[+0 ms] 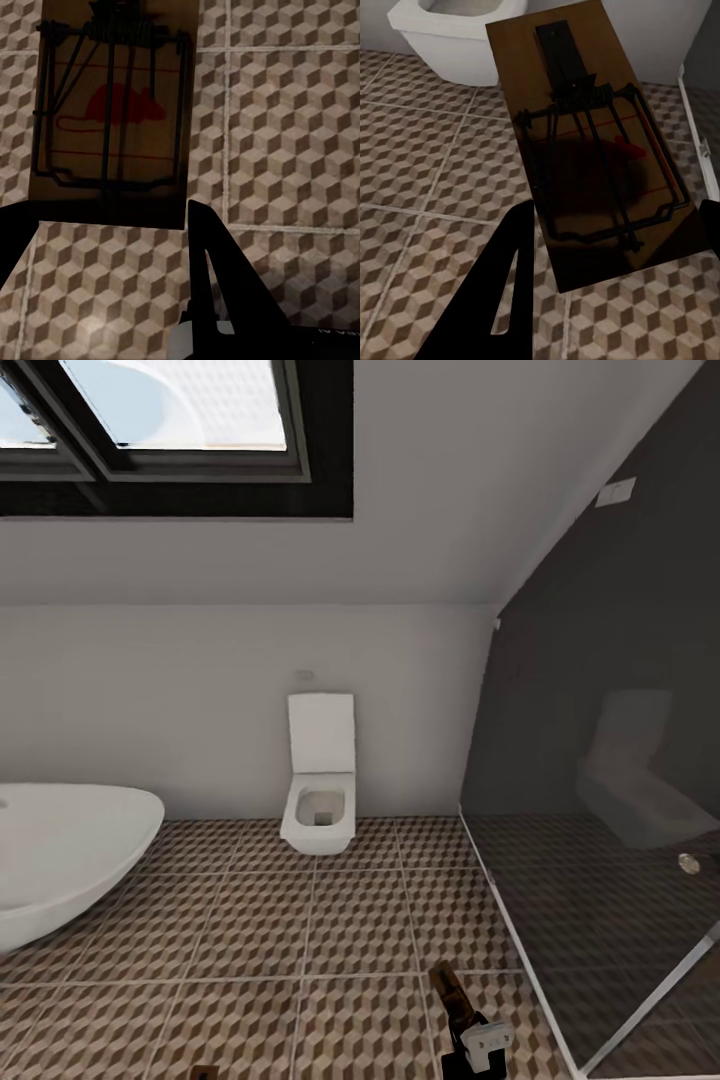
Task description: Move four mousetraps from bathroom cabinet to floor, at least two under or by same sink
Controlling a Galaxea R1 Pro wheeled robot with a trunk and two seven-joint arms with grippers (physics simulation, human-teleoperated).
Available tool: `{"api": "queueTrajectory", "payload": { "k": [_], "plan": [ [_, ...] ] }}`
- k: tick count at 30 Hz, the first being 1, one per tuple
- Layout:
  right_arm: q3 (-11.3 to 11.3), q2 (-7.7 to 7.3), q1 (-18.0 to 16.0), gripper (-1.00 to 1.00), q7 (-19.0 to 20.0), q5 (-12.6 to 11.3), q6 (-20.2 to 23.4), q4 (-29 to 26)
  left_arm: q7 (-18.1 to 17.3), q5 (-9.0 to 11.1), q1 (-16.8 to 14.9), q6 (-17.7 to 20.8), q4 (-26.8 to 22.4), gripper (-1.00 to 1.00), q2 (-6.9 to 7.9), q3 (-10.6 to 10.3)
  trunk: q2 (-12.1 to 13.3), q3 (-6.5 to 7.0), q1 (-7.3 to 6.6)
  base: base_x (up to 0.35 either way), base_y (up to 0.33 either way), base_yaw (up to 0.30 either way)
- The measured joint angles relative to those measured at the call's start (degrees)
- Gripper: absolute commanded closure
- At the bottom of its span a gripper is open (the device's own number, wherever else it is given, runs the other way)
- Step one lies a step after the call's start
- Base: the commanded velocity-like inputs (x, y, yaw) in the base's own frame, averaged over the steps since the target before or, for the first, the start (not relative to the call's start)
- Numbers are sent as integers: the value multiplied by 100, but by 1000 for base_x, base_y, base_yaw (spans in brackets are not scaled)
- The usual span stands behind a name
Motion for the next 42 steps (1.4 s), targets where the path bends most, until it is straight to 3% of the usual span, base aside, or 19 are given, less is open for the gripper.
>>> {"api": "queueTrajectory", "payload": {
  "k": [42],
  "plan": [
    [0,-9,0,100,3,3,0,7,0,0,0,0,1,100,-3,0,0,0,0,56,46,2]
  ]
}}
